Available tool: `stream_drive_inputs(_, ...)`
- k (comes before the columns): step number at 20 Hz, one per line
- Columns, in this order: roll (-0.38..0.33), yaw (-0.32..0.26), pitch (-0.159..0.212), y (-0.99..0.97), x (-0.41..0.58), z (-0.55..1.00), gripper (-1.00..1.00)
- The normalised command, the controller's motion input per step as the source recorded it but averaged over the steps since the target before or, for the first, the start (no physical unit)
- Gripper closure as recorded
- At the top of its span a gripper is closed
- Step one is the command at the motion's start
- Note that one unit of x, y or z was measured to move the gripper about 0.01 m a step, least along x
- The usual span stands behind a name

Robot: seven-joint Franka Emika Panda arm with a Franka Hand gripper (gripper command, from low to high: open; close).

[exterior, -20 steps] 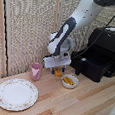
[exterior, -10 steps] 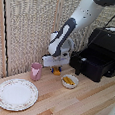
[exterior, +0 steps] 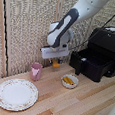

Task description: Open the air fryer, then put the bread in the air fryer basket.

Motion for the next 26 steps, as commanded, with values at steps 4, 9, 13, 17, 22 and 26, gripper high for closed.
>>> stream_drive_inputs(4, -0.003, -0.039, 0.044, -0.08, 0.159, 1.00, 1.00)
stream_drive_inputs(9, -0.012, -0.185, 0.054, -0.39, 0.211, 0.88, 1.00)
stream_drive_inputs(13, -0.005, -0.293, 0.048, -0.25, 0.223, 0.67, 1.00)
stream_drive_inputs(17, -0.010, -0.307, 0.006, -0.20, 0.219, 0.53, 1.00)
stream_drive_inputs(22, -0.001, -0.291, 0.000, -0.29, 0.201, 0.36, 1.00)
stream_drive_inputs(26, 0.000, -0.248, 0.000, -0.50, 0.040, 0.18, 1.00)
